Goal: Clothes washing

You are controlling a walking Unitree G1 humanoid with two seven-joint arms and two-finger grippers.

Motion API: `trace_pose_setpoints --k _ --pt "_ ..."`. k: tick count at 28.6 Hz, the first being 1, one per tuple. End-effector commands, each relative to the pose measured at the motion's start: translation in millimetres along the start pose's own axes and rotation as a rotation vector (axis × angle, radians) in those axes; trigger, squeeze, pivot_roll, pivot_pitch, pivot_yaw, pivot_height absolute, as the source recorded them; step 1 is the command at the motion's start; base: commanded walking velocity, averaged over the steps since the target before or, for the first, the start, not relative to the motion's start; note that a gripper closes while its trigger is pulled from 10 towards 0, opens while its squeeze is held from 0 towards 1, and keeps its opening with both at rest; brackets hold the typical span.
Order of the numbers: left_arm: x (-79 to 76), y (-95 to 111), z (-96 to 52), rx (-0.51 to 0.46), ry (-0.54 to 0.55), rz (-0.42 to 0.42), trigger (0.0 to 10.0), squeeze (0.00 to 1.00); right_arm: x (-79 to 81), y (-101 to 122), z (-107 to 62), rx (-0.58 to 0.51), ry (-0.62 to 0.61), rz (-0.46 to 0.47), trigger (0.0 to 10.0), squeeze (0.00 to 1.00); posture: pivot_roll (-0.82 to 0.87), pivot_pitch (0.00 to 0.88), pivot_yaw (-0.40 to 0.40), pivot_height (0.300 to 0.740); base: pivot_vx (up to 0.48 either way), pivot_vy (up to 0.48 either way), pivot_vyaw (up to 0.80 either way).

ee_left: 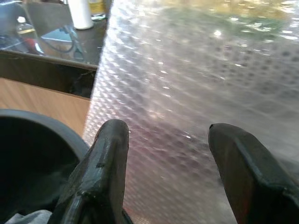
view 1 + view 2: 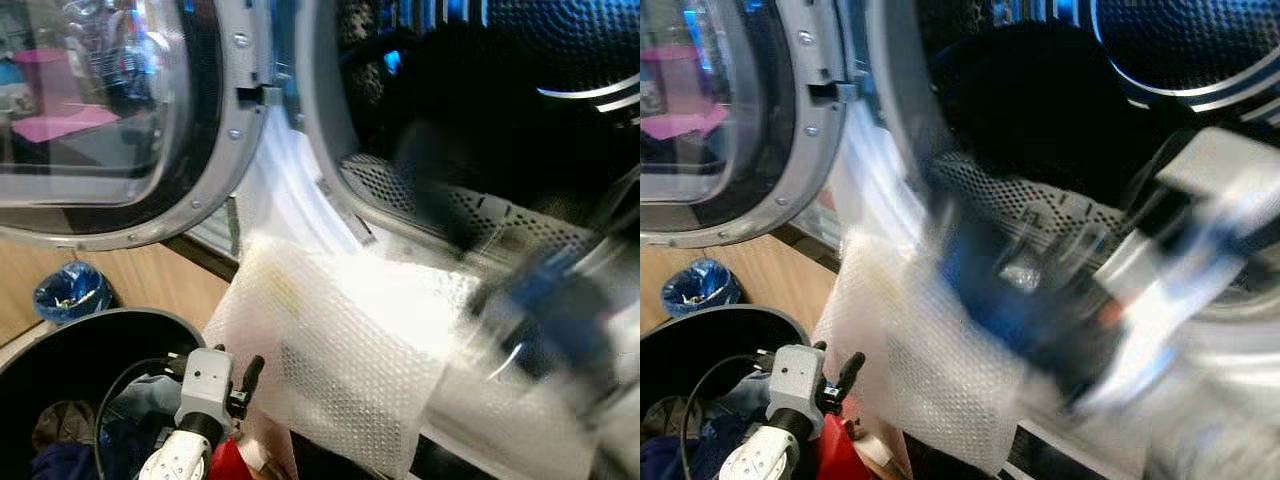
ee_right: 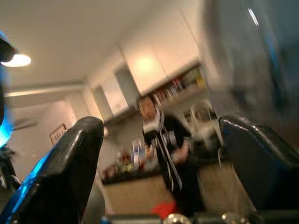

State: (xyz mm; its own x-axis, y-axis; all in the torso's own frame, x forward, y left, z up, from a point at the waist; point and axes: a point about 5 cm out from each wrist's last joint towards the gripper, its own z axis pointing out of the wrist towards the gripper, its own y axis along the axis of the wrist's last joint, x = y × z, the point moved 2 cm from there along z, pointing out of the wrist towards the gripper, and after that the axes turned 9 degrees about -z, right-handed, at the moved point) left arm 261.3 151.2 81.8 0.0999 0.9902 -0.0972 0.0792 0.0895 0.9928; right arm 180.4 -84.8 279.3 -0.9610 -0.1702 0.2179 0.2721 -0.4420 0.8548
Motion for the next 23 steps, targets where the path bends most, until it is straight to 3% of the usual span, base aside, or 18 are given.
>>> trace_pose_setpoints --k 1,3,4,6,10,12,14,16,19,20,21,22,23 --pt "-2.0 8.6 1.7 -0.037 -0.007 0.000 10.0 0.00 -6.7 -27.2 -13.4 0.122 -0.065 0.066 10.0 0.00 -0.01 0.017 -0.087 0.740 0.000 0.000 0.00" --pt "-4.4 23.0 3.1 -0.084 -0.034 0.016 10.0 0.00 -18.1 -60.9 -36.2 0.239 -0.200 0.136 10.0 0.00 0.00 0.031 -0.087 0.740 0.000 0.000 0.00" --pt "-4.4 23.0 3.1 -0.084 -0.034 0.016 10.0 0.00 -18.1 -60.9 -36.2 0.239 -0.200 0.136 10.0 0.00 0.00 0.031 -0.087 0.740 0.000 0.000 0.00" --pt "-10.5 36.8 4.3 -0.120 -0.083 0.027 10.0 0.00 -27.1 -87.0 -55.2 0.341 -0.272 0.151 10.0 0.00 0.01 0.029 -0.088 0.740 0.000 0.000 0.00" --pt "-22.6 62.1 3.1 -0.155 -0.196 0.084 10.0 0.00 -43.5 -155.8 -113.2 0.593 -0.447 0.207 10.0 0.00 0.04 0.026 -0.085 0.740 0.000 0.000 0.00" --pt "-24.8 69.3 0.3 -0.152 -0.232 0.105 10.0 0.00 -47.1 -178.7 -136.0 0.656 -0.525 0.251 10.0 0.00 0.04 0.027 -0.080 0.740 0.000 0.000 0.00" --pt "-25.4 71.5 -0.8 -0.152 -0.242 0.110 10.0 0.00 -47.1 -185.3 -142.8 0.670 -0.542 0.262 10.0 0.00 0.04 0.027 -0.080 0.740 0.000 0.000 0.00" --pt "-28.2 80.4 -6.2 -0.145 -0.276 0.094 10.0 0.00 -47.3 -207.5 -163.5 0.718 -0.616 0.304 10.0 0.00 0.05 0.030 -0.074 0.740 0.000 0.000 0.00" --pt "-29.5 83.5 -8.6 -0.137 -0.287 0.084 10.0 0.00 -46.0 -217.2 -172.7 0.750 -0.644 0.318 10.0 0.00 0.05 0.030 -0.074 0.740 0.000 0.000 0.00" --pt "-29.8 85.3 -10.4 -0.121 -0.295 0.092 10.0 0.00 -44.3 -227.3 -181.3 0.794 -0.669 0.331 10.0 0.00 0.07 0.031 -0.065 0.740 0.000 0.000 0.00" --pt "-30.3 88.3 -13.1 -0.084 -0.305 0.125 10.0 0.00 -39.7 -249.4 -200.2 0.928 -0.702 0.324 10.0 0.00 0.08 0.032 -0.057 0.740 0.000 0.000 0.00" --pt "-29.9 91.2 -14.3 -0.056 -0.291 0.105 10.0 0.00 -37.8 -265.0 -217.7 1.044 -0.782 0.324 10.0 0.00 0.09 0.038 -0.049 0.740 0.000 0.000 0.00" --pt "-29.9 91.2 -14.3 -0.056 -0.291 0.105 10.0 0.00 -37.8 -265.0 -217.7 1.044 -0.782 0.324 10.0 0.00 0.09 0.038 -0.049 0.740 0.000 0.000 0.00"
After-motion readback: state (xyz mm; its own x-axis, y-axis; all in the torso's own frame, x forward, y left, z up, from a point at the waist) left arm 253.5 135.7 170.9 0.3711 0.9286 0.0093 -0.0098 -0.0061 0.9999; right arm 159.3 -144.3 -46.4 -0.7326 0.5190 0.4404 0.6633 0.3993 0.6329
